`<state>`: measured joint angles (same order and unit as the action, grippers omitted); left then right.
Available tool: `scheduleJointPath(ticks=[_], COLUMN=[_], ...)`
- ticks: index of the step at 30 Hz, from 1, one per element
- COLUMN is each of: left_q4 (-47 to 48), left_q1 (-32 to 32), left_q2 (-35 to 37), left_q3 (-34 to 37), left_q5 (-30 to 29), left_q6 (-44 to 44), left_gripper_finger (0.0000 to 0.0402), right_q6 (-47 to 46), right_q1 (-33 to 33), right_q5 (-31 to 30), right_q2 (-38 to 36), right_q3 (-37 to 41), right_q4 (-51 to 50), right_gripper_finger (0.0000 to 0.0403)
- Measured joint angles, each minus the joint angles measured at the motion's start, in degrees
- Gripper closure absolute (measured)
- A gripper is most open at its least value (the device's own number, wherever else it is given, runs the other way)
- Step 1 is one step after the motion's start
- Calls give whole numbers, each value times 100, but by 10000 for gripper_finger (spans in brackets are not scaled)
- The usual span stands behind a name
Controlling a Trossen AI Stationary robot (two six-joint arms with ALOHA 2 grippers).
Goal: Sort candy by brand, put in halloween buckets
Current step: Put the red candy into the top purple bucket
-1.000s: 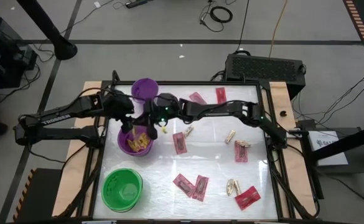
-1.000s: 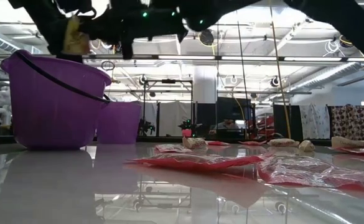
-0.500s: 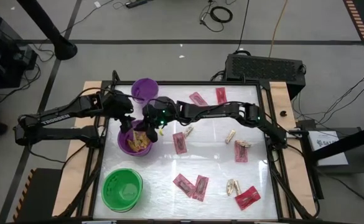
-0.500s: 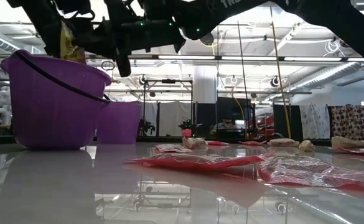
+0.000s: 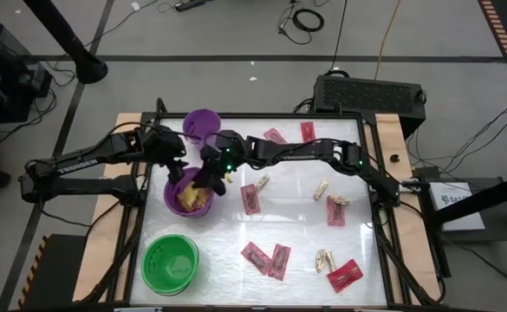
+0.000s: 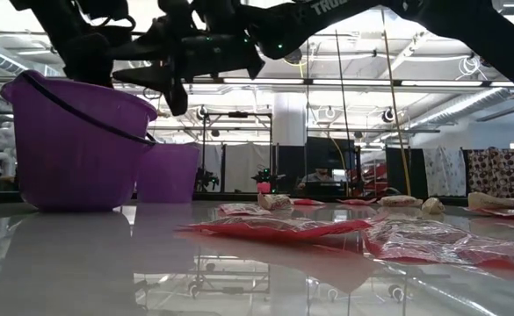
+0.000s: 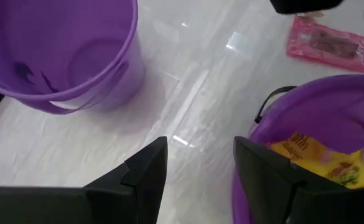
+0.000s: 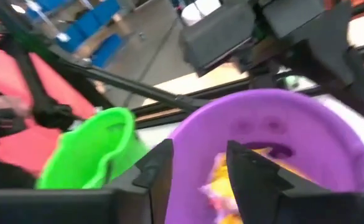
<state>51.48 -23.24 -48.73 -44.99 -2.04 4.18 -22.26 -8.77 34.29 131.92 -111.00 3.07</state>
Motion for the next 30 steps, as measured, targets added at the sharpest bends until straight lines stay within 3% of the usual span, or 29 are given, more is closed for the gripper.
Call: scheduleJointPath(ticks=[5,10,13,15,17,20,23,25,30], left_q4=[-107,-809,-1381,-1663,-1901,-2227,-2735,-3103,-3844], left_q1=[0,0,10,13,13,17,147,319,809], left_q2=[0,-1,-55,-128,-240,-539,-989,-1343,-2218], left_q3=[4,4,4,4,4,4,4,4,-114], left_q5=[-2,45,163,183,271,574,993,1136,1153], left_q6=[-4,-6,-37,-80,-176,-199,-201,-202,-214], left_gripper_finger=[210,210,210,210,210,210,210,210,210], right_q6=[-649,-1712,-1425,-453,660,1737,1938,1824,1072], right_q1=[-261,-542,-628,-691,-776,-881,-863,-793,-464], right_q5=[1281,3047,3459,3204,2492,591,-1043,-1500,-1681], right_q2=[-15,-51,-265,-559,-936,-1467,-1967,-2290,-2937], right_q3=[0,0,0,0,0,-7,-4,-4,9], right_q4=[0,-99,-1134,-2374,-3850,-5735,-6931,-7480,-8441], right_gripper_finger=[255,255,255,255,255,255,255,255,255])
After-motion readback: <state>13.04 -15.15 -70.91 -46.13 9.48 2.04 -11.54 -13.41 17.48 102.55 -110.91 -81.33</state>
